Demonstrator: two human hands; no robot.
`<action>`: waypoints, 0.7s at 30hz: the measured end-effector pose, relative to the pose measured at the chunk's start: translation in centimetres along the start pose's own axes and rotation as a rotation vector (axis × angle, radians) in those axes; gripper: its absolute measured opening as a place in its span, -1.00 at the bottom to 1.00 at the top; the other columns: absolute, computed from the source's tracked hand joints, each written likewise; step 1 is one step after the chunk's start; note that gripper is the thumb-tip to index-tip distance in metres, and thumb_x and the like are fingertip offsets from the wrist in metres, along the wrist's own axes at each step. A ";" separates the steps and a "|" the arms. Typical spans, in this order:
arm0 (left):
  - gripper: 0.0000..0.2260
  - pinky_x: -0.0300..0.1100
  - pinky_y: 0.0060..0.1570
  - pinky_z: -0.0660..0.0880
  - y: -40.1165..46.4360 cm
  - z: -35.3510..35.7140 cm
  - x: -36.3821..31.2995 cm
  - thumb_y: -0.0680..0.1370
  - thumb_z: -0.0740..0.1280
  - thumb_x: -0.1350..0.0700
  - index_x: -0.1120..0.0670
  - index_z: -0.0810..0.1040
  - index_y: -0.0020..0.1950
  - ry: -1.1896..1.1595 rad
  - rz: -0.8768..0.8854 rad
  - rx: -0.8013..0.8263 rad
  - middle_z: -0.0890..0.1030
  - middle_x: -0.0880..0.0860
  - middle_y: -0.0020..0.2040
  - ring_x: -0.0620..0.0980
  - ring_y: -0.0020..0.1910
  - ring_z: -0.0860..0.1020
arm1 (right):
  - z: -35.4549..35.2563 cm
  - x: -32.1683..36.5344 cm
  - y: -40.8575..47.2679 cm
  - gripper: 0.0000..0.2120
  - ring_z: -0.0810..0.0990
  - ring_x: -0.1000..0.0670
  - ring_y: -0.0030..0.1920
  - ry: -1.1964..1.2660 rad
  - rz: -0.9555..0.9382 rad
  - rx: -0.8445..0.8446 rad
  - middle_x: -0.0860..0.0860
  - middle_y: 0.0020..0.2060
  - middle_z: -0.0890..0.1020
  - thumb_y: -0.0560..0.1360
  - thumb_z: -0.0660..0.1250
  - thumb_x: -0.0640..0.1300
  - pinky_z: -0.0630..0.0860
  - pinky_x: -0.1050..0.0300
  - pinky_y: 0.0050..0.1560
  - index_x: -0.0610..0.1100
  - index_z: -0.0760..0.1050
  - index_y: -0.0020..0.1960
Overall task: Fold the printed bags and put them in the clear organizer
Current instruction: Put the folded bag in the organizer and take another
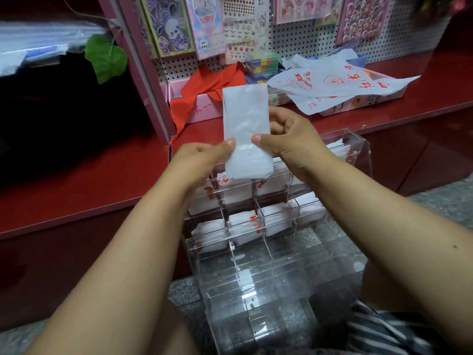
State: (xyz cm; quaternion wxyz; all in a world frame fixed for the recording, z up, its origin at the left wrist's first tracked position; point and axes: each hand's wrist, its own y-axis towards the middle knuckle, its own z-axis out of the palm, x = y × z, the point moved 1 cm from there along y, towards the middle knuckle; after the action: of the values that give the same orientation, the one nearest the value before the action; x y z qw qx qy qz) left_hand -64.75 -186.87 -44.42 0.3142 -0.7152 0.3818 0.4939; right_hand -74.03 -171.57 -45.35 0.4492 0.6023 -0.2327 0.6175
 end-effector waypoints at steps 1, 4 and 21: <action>-0.67 -0.23 -0.42 0.26 -0.1 -0.2 0.1 0.45 0.45 -0.15 0.12 0.58 -0.15 -0.042 -0.080 0.070 0.46 -0.15 -0.52 -0.13 -0.46 0.32 | 0.1 -0.1 0.0 -0.50 0.67 -0.06 -0.09 -0.028 -0.009 -0.004 -0.13 -0.09 0.69 0.36 0.43 -0.41 0.61 0.06 -0.14 -0.20 0.46 0.27; -0.75 -0.39 -0.57 0.09 -0.3 -0.3 0.2 0.47 0.44 -0.06 0.08 0.50 -0.19 -0.189 -0.185 0.234 0.36 -0.08 -0.54 -0.17 -0.62 0.20 | 0.5 -0.5 -0.2 -0.41 0.59 0.03 -0.24 -0.169 -0.033 0.014 -0.03 -0.31 0.63 0.33 0.46 -0.40 0.56 0.11 -0.11 -0.15 0.43 0.32; -0.89 -0.39 -0.53 0.47 -2.0 2.7 3.2 0.60 0.31 0.21 0.16 0.57 -0.12 -0.391 -0.137 0.172 0.67 0.05 -0.36 -0.15 -0.45 0.61 | -0.9 -3.0 -2.2 -0.90 0.47 0.09 -0.52 -0.276 0.402 0.148 -0.04 -0.49 0.56 0.51 0.36 -0.27 0.41 0.31 -0.52 -0.19 0.53 -0.19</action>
State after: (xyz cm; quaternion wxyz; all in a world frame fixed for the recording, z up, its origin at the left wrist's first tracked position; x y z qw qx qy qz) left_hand -63.58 -184.33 -48.16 0.4749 -0.6007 0.3046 0.5664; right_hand -73.03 -170.56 -48.97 0.2362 0.6539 -0.3608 0.6217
